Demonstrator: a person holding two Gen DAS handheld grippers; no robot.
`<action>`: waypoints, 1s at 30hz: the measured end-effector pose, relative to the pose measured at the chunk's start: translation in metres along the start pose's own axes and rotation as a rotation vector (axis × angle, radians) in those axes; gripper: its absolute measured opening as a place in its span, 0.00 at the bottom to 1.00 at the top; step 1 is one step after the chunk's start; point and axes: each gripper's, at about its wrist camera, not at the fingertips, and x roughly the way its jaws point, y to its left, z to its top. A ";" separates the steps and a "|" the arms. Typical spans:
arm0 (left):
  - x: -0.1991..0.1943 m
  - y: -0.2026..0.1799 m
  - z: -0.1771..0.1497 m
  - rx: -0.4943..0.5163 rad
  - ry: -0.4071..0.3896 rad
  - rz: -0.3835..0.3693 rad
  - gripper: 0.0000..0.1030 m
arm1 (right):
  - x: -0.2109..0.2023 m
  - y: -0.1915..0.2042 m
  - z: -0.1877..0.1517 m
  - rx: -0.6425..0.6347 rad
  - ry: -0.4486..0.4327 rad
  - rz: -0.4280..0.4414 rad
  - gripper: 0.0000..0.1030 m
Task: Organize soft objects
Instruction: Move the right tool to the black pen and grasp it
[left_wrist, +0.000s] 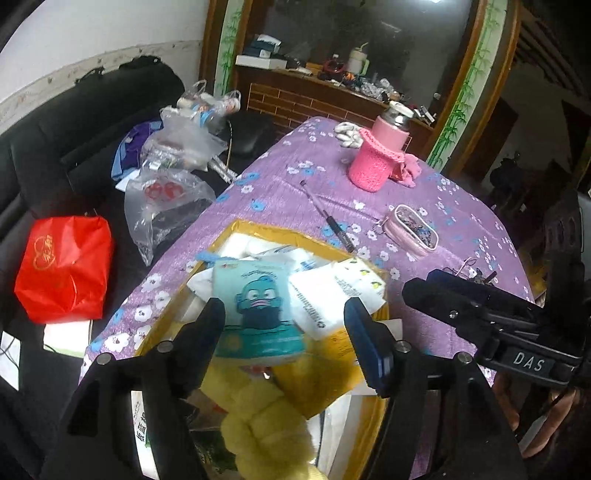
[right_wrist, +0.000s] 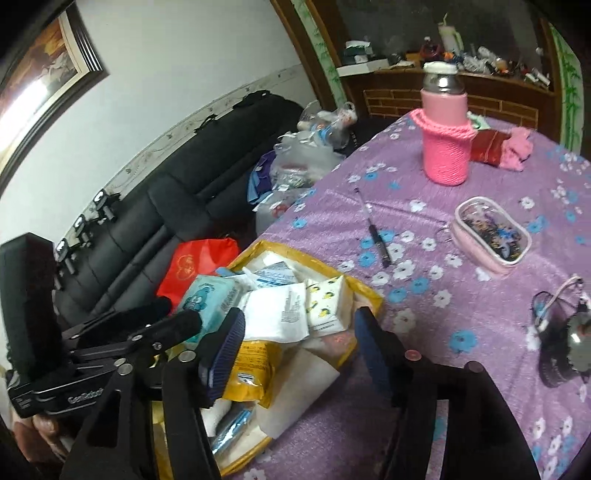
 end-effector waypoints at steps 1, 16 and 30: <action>0.000 -0.002 0.000 0.005 -0.004 0.003 0.64 | -0.006 0.001 -0.001 -0.005 -0.004 -0.009 0.64; -0.006 -0.018 -0.005 0.017 -0.003 0.014 0.64 | -0.028 -0.022 -0.011 0.023 -0.029 -0.008 0.68; -0.003 -0.013 0.000 -0.011 -0.002 -0.027 0.64 | 0.072 -0.084 0.061 0.072 0.164 0.046 0.57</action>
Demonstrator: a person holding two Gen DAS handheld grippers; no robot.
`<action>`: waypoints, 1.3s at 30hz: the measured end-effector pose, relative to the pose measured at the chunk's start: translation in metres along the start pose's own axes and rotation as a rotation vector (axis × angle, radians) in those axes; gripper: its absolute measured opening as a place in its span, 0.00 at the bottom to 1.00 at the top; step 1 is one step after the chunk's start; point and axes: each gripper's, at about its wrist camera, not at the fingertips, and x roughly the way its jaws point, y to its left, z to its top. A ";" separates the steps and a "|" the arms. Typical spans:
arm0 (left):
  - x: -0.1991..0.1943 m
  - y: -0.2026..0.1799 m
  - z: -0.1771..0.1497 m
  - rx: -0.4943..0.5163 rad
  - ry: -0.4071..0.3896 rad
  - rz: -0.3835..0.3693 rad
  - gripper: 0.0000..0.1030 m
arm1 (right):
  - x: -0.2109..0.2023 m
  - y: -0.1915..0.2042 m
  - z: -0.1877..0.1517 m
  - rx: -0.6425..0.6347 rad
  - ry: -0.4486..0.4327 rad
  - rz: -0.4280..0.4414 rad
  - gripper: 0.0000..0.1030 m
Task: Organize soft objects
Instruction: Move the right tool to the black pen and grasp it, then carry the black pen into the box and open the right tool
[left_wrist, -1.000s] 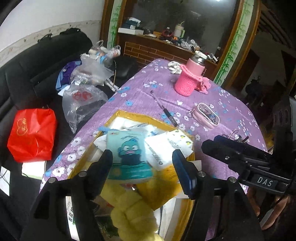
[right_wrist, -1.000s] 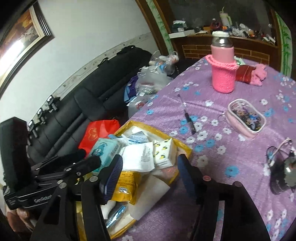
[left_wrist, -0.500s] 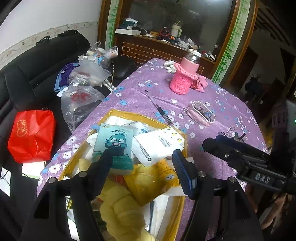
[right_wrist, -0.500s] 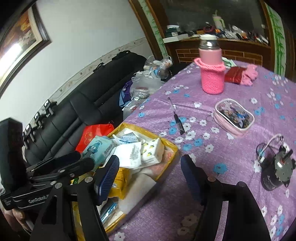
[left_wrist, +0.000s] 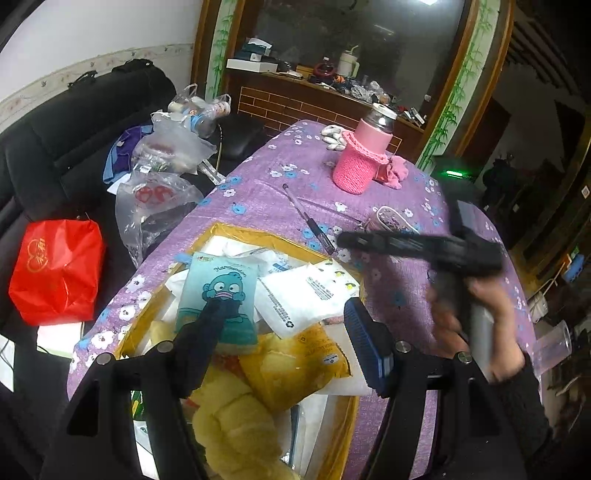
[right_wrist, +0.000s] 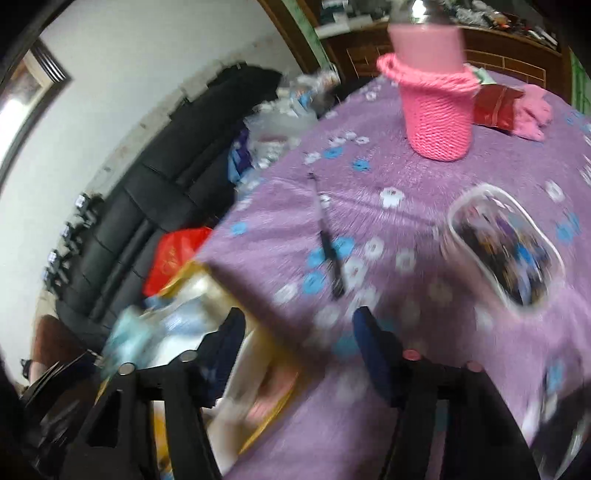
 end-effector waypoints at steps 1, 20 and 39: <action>0.000 0.002 0.000 -0.005 -0.001 0.002 0.64 | 0.013 -0.004 0.012 -0.006 0.020 -0.024 0.52; -0.008 -0.039 -0.009 0.005 0.046 -0.104 0.64 | 0.018 -0.012 -0.026 -0.063 0.079 -0.259 0.12; 0.073 -0.138 -0.104 0.007 0.429 -0.303 0.33 | -0.112 0.007 -0.230 0.223 -0.040 -0.105 0.12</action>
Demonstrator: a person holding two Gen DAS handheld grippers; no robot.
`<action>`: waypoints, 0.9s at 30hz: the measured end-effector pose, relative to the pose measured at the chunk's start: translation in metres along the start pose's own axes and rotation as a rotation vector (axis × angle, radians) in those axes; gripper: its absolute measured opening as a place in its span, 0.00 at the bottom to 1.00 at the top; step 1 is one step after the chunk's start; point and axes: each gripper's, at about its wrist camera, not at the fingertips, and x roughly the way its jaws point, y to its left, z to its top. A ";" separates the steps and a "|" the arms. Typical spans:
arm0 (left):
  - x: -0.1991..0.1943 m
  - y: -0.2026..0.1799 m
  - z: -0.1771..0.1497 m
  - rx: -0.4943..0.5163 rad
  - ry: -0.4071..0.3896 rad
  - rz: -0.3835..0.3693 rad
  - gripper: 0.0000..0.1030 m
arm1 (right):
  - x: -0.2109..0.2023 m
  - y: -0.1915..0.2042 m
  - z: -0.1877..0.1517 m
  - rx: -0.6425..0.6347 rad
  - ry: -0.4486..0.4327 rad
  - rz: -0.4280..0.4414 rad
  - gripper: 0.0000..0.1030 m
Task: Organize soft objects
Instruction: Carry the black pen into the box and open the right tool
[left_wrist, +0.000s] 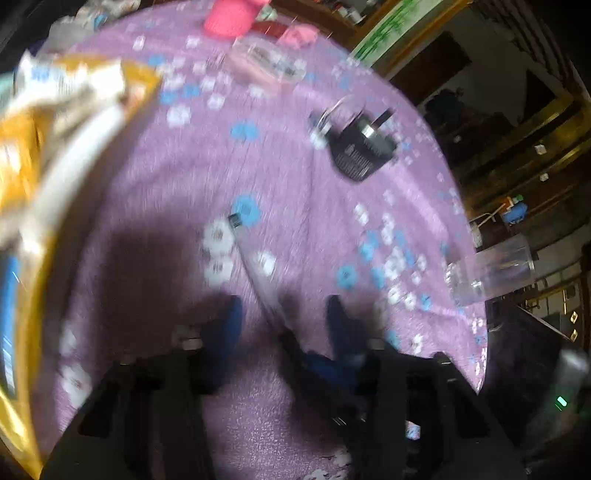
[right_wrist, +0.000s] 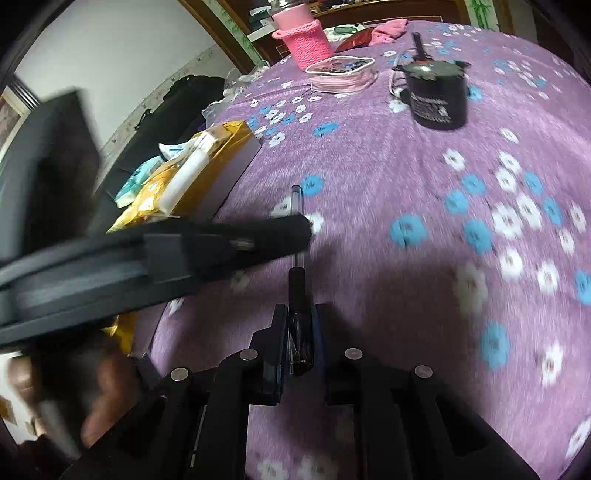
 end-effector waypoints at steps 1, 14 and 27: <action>0.005 0.001 -0.003 -0.005 0.014 -0.014 0.33 | -0.004 -0.001 -0.005 0.006 -0.002 0.008 0.12; -0.028 0.014 -0.027 -0.093 -0.049 -0.121 0.07 | -0.027 0.019 -0.042 -0.049 -0.046 0.029 0.12; -0.145 0.095 -0.004 -0.208 -0.327 -0.050 0.07 | -0.027 0.144 0.006 -0.368 -0.109 0.108 0.12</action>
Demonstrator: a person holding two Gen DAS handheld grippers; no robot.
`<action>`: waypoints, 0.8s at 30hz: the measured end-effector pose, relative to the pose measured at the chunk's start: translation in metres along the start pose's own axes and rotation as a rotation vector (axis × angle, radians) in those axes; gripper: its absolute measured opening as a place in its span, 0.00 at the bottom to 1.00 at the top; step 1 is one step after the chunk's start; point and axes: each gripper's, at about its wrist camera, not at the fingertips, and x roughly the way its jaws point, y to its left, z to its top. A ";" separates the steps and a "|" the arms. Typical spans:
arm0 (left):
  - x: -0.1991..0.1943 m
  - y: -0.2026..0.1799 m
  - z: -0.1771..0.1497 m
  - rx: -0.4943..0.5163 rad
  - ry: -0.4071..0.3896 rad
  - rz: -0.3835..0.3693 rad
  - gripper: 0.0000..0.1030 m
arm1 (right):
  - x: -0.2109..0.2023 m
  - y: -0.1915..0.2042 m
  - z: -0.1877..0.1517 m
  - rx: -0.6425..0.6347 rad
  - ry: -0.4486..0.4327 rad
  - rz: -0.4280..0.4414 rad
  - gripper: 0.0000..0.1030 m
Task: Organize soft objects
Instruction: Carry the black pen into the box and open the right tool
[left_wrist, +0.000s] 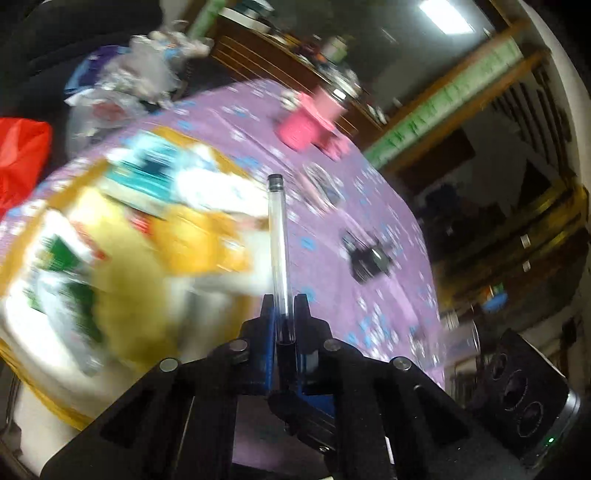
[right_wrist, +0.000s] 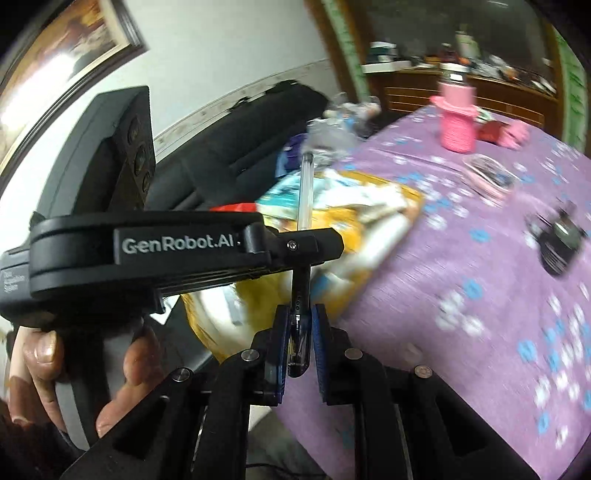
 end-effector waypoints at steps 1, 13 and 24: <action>-0.002 0.008 0.003 -0.009 -0.017 0.037 0.07 | 0.008 0.005 0.004 -0.012 0.007 0.011 0.12; 0.010 0.040 0.011 -0.012 -0.044 0.069 0.07 | 0.074 0.029 0.024 -0.040 0.077 0.022 0.14; -0.002 0.035 0.003 0.021 -0.052 0.070 0.16 | 0.065 0.030 0.017 -0.052 0.044 0.013 0.38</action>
